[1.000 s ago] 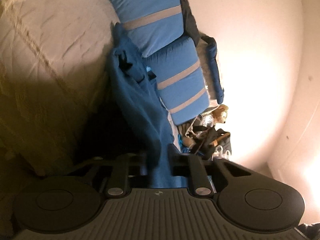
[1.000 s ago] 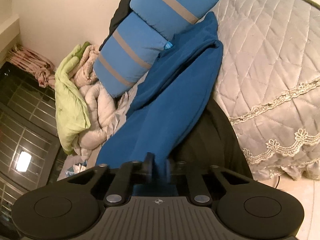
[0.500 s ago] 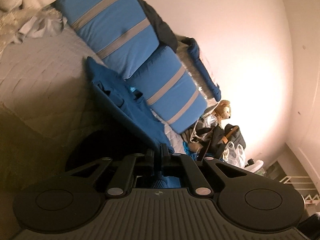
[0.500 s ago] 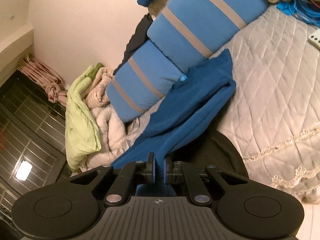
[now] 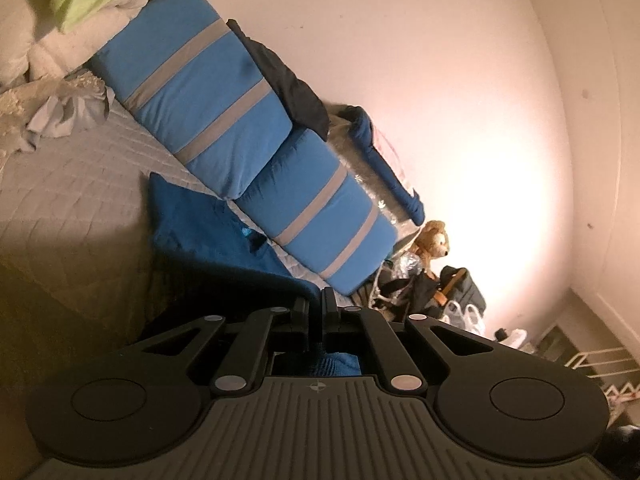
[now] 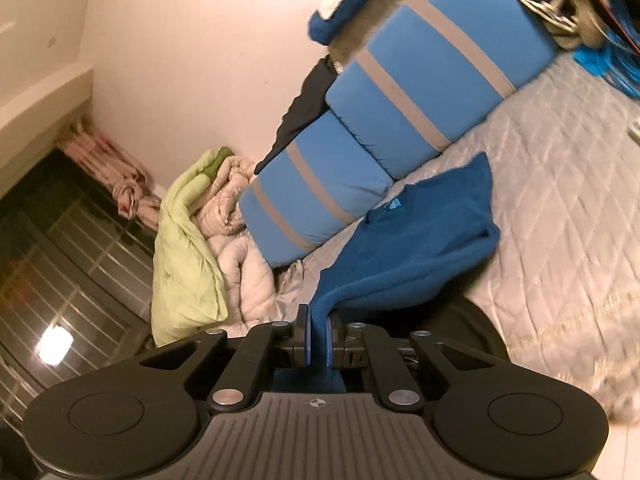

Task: Fold clothes
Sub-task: 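Lift the hem with both tools and fold it toward the collar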

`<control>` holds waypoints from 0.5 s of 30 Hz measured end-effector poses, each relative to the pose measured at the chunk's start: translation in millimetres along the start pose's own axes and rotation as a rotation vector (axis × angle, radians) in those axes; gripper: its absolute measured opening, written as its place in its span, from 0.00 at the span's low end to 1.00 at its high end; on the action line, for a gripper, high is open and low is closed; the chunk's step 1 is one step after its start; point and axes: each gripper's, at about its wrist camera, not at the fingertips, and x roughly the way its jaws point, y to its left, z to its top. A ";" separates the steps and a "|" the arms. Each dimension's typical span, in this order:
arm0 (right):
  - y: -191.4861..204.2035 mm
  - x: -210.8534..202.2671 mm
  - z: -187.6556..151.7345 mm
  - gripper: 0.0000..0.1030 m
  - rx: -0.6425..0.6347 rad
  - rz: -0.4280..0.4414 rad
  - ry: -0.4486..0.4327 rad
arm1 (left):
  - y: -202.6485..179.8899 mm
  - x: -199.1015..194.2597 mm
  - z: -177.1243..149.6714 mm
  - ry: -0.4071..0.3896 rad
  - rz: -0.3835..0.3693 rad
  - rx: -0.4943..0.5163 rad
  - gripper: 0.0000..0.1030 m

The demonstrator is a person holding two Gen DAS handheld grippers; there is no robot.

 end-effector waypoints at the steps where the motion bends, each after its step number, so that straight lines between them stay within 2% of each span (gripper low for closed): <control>1: 0.4 6.5 4.6 0.09 -0.011 0.004 -0.001 | 1.8 8.4 3.7 -0.003 0.003 0.003 0.05; 7: 3.6 39.4 35.8 0.09 -0.098 -0.005 -0.012 | -2.4 38.0 25.8 -0.043 0.027 0.076 0.05; 15: -3.3 64.1 78.0 0.09 -0.107 -0.027 -0.099 | -6.5 60.4 59.7 -0.089 0.061 0.119 0.05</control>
